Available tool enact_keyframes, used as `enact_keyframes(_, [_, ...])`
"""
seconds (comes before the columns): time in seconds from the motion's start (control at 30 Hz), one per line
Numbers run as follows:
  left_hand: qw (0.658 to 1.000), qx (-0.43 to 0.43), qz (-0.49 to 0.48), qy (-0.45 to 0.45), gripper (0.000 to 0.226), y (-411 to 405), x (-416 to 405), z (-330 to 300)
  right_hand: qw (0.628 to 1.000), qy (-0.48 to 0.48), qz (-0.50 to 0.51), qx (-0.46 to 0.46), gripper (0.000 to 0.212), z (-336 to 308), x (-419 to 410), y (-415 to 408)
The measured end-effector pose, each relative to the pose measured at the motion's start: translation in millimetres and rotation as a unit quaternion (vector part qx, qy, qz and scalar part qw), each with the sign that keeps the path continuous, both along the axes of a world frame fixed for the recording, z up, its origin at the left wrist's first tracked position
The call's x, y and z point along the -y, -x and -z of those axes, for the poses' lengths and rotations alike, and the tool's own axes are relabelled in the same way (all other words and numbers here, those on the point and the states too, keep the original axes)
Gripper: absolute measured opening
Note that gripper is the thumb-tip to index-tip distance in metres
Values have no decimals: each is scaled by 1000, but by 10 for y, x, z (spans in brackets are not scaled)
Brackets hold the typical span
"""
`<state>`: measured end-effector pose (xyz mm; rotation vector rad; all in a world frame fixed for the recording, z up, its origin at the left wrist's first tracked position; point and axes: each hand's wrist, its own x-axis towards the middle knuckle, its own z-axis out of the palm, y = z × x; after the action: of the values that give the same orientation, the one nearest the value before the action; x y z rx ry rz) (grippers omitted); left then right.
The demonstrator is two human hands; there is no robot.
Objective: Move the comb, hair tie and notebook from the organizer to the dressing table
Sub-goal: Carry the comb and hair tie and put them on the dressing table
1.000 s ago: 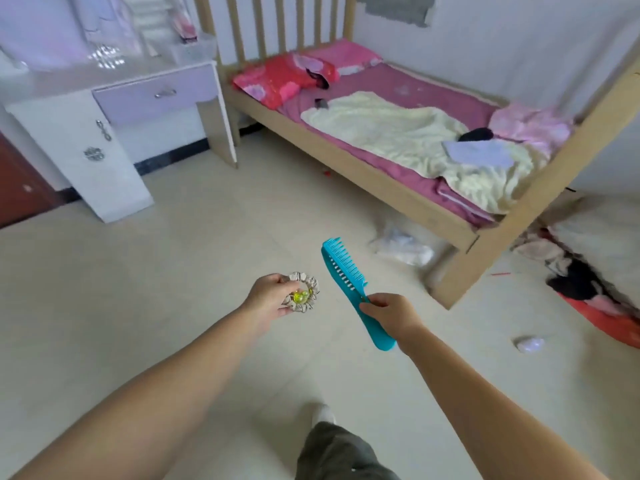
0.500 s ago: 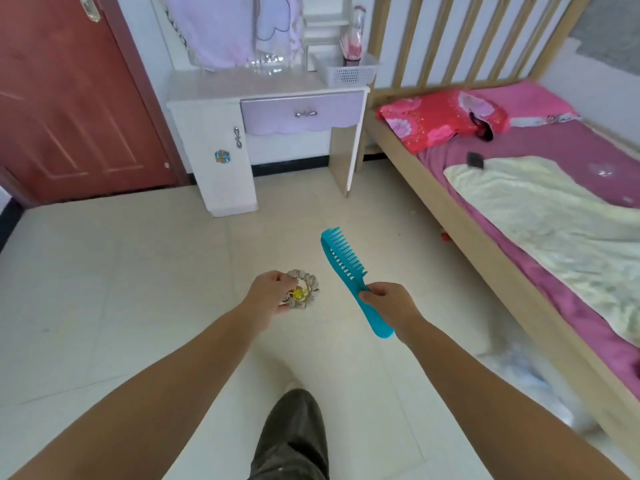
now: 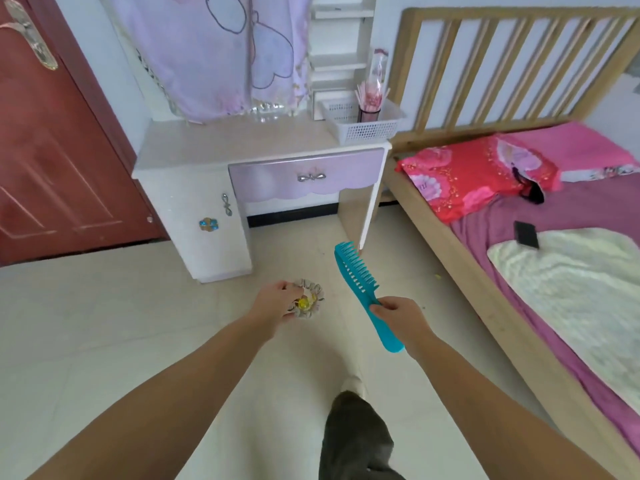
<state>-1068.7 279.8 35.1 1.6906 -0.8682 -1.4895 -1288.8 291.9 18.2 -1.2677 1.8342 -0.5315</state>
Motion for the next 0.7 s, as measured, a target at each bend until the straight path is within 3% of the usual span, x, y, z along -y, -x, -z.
enact_keyframes(0.27, [998, -11, -61, 5, 7, -144, 2358, -27, 998, 4, -57, 13, 21, -59, 2604, -71])
enact_keyframes(0.4, [995, -20, -96, 7, 18, -463, 3291, 2, 997, -6, -62, 40, 16, -79, 3758, -395])
enact_keyframes(0.47, [995, -12, -102, -2, 13, -659, 3800, 95, 997, -7, -67, 43, 14, 10, 4306, -641])
enact_keyframes(0.6, [996, -16, -91, -10, 6, -1023, 4949, 264, 997, -2, -38, 62, 14, 243, 5301, -1098])
enact_keyframes(0.7, [997, -1, -70, -22, 20, -1183, 5732, 269, 999, -3, -4, 43, 17, 293, 5914, -1335])
